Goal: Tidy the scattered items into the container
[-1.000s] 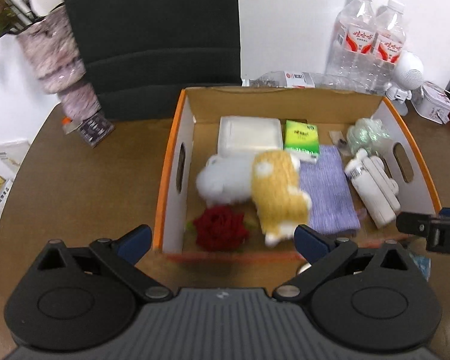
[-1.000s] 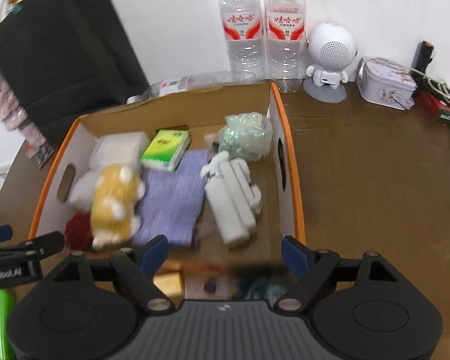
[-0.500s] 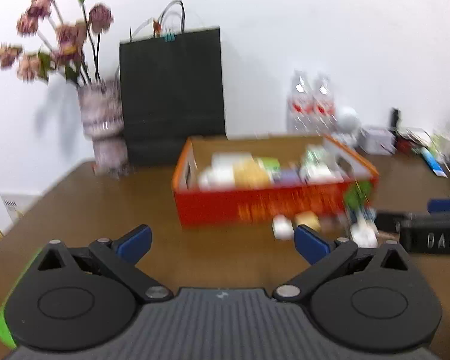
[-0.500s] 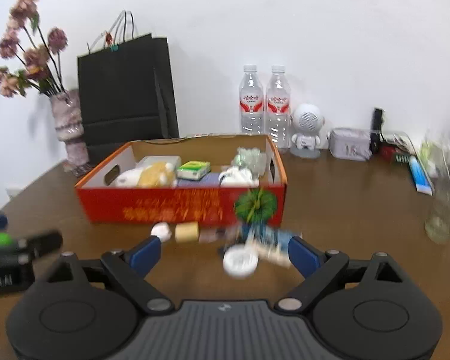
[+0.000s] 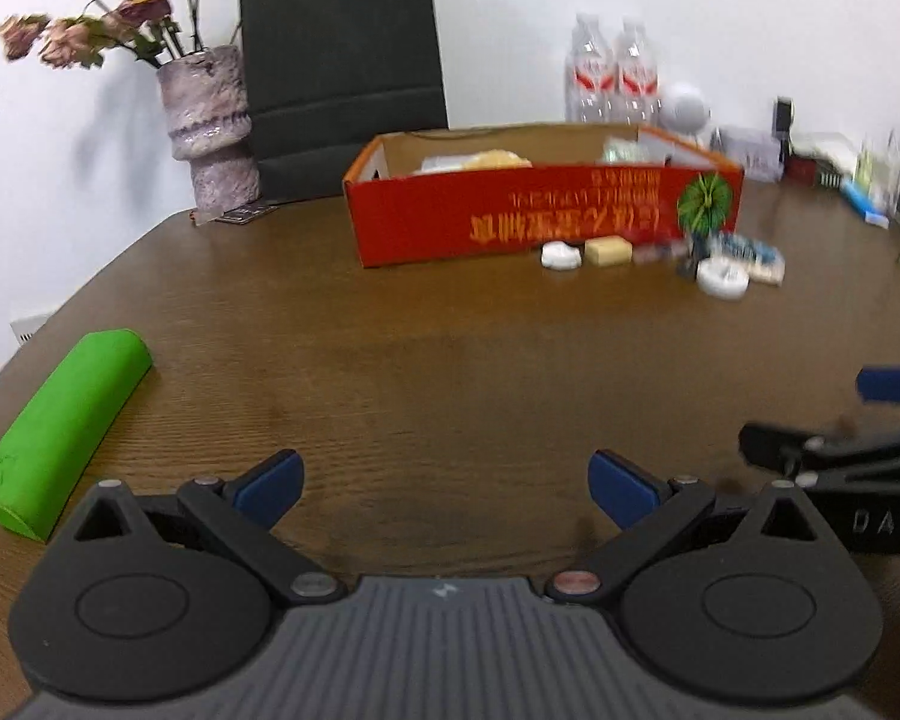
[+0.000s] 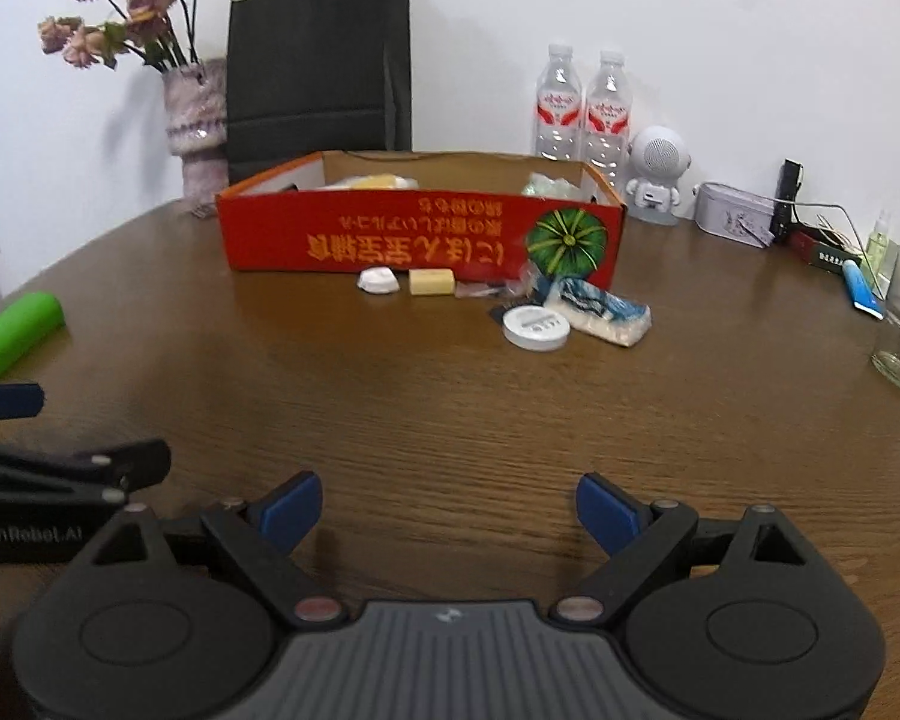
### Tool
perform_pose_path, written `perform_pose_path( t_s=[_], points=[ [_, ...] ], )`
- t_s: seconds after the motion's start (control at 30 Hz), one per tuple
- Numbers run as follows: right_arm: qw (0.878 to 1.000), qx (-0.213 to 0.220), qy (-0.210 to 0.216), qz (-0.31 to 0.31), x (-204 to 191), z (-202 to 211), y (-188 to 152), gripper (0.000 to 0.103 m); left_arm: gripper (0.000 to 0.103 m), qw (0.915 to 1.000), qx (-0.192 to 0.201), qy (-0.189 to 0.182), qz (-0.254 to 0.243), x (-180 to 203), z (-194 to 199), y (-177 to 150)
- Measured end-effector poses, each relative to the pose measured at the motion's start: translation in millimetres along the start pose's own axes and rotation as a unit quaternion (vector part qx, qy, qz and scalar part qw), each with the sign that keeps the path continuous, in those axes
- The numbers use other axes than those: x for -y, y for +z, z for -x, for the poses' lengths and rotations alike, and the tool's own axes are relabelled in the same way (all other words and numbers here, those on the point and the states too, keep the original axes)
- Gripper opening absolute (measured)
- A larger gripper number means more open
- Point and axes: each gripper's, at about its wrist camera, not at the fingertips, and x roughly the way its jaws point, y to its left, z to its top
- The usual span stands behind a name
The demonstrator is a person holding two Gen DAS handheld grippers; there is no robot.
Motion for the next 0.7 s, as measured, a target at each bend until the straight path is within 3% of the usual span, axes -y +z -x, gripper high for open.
perform_pose_path(
  t_s=[0.23,0.37,0.5,0.7],
  points=[
    [1.000,-0.019,-0.002,-0.010,4.5,-7.4,-1.6,0.093,0.103,0.9999,-0.010,-0.008,-0.001,0.3,-6.0,-6.5],
    [1.000,-0.027,-0.003,-0.014,6.9,-10.3,-0.5,0.103,0.103,0.9997,-0.012,-0.017,0.015,-4.8,-7.3,-7.6],
    [1.000,-0.029,-0.005,-0.012,5.9,-10.7,0.0,0.103,0.103,0.9980,-0.023,-0.038,0.044,-12.4,-12.1,-6.1],
    [1.000,-0.029,-0.004,-0.011,5.7,-10.8,-0.3,0.103,0.103,0.9982,-0.023,-0.034,0.044,-10.1,-12.2,-5.9]
  ],
)
